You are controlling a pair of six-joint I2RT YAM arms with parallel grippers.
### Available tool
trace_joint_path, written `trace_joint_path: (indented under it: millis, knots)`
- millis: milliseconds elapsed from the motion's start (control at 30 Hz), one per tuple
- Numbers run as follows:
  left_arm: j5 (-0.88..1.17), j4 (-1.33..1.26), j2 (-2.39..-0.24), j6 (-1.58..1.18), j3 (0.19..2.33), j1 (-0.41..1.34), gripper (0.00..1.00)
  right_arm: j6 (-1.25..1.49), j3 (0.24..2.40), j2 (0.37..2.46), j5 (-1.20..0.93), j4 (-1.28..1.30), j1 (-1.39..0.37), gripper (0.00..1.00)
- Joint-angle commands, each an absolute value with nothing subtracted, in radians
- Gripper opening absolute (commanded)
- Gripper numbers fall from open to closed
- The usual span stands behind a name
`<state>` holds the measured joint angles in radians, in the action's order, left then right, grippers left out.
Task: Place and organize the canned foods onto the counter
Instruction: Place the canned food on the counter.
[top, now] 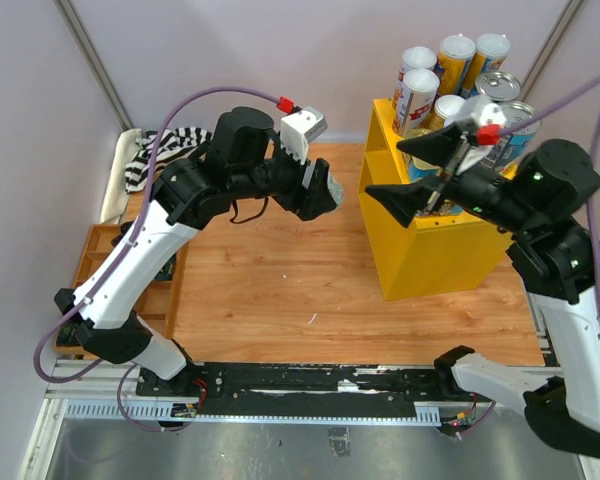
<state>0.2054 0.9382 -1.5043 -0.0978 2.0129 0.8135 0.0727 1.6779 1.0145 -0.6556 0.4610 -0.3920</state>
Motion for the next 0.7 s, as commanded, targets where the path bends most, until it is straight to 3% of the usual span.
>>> trace_joint_path:
  millis: [0,267,467,667]
  knots:
    - [0.064,0.868,-1.508,-0.147,2.053,0.816,0.01,-0.170,1.722,1.052,-0.191,0.603,-0.645,0.99]
    - [0.056,0.886,-1.549,-0.137,2.148,0.815,0.01,-0.286,1.476,0.988,0.261,0.479,-0.998,0.99]
    - [0.105,0.887,-1.554,-0.147,2.176,0.815,0.01,-0.325,1.375,0.959,0.370,0.304,-1.069,0.99]
    - [0.171,0.866,-1.525,-0.158,2.117,0.815,0.01,-0.343,1.337,0.963,0.352,0.145,-1.071,0.99]
